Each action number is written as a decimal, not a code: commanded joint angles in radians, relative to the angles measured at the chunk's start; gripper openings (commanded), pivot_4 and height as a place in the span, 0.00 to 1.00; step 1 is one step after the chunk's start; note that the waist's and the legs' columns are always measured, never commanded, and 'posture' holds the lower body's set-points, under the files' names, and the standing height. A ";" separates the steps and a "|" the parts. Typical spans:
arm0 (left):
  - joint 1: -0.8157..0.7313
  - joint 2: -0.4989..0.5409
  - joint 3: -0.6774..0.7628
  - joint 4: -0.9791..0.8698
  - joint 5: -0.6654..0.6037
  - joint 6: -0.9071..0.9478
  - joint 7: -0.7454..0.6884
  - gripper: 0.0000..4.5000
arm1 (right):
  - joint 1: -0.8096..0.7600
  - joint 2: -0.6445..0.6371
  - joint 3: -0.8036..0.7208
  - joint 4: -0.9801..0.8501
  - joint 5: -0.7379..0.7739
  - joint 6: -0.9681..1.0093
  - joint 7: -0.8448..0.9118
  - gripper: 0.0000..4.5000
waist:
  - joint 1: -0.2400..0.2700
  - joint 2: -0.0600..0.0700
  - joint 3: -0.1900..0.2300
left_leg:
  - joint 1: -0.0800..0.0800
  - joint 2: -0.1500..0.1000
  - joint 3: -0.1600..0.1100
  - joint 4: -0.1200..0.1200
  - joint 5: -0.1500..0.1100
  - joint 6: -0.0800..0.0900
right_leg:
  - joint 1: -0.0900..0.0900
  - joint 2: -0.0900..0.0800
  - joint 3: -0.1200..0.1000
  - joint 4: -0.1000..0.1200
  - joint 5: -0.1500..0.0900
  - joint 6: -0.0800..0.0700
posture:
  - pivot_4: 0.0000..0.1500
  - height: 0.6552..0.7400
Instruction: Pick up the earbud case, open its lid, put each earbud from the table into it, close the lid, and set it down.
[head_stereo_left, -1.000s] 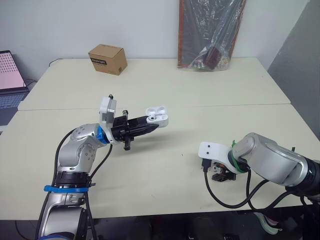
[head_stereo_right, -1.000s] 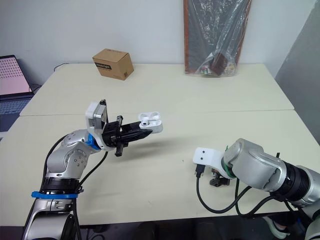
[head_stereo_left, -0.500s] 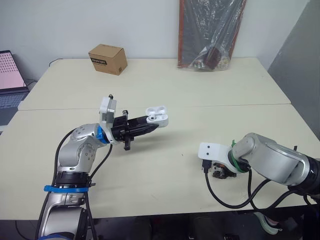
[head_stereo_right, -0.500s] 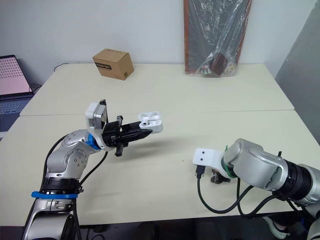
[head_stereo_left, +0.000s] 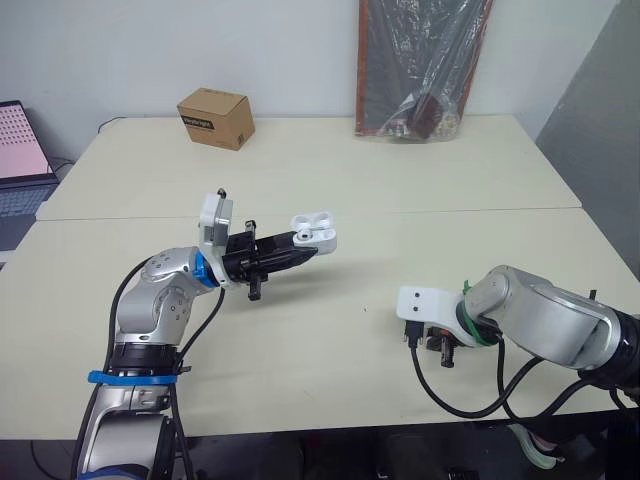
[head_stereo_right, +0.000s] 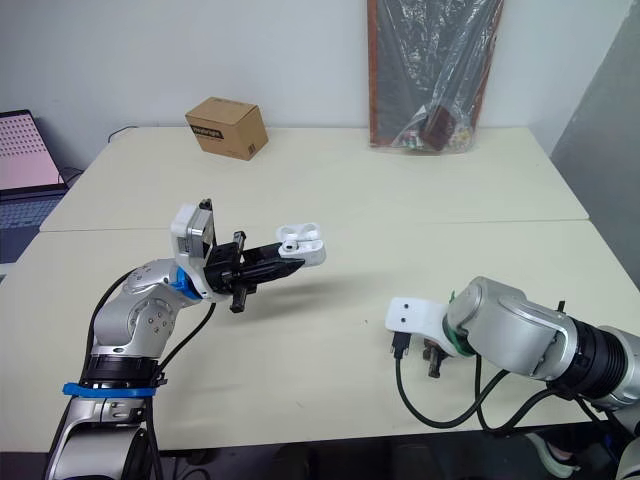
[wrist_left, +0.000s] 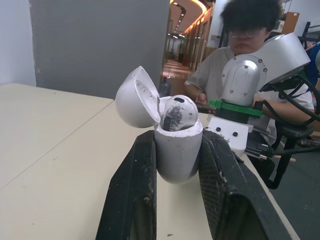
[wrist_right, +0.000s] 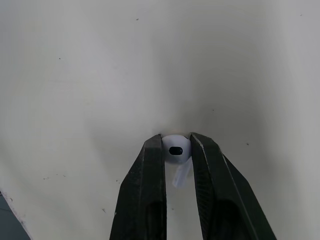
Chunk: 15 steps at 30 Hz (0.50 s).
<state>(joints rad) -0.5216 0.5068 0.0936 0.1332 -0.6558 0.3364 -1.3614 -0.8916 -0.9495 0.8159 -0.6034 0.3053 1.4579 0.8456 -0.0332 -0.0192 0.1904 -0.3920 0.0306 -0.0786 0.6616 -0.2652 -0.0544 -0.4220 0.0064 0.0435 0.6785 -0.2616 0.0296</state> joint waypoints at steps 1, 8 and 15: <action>-0.007 -0.005 0.015 0.006 0.004 -0.032 0.001 0.19 | 0.031 0.073 -0.220 -0.011 0.045 -0.055 -0.020 0.08 | -0.001 0.000 0.000 | 0.000 0.000 0.000 0.000 0.000 0.000 | 0.000 0.000 0.000 0.000 0.000 0.000 | 1.00 1.00; -0.020 -0.011 0.012 0.052 0.019 -0.061 -0.011 0.19 | 0.263 0.395 -0.658 -0.083 0.151 -0.193 -0.137 0.08 | 0.002 -0.001 0.000 | -0.002 0.001 -0.002 0.000 0.000 0.000 | 0.000 0.001 -0.001 0.000 0.000 -0.001 | 1.00 1.00; -0.045 -0.018 0.000 0.113 0.045 -0.103 -0.032 0.19 | 0.195 0.645 -0.906 -0.091 0.316 -0.124 -0.240 0.08 | 0.001 0.000 0.000 | -0.001 0.000 -0.001 0.000 0.000 0.000 | 0.000 0.001 -0.001 0.001 0.002 -0.004 | 1.00 1.00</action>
<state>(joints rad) -0.5437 0.4928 0.0851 0.2536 -0.6111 0.2531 -1.3857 -0.6605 -0.3286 -0.0271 -0.6774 0.5841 1.3264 0.6404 -0.0324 -0.0197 0.1900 -0.3924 0.0312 -0.0801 0.6613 -0.2651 -0.0543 -0.4221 0.0073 0.0422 0.6802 -0.2595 0.0258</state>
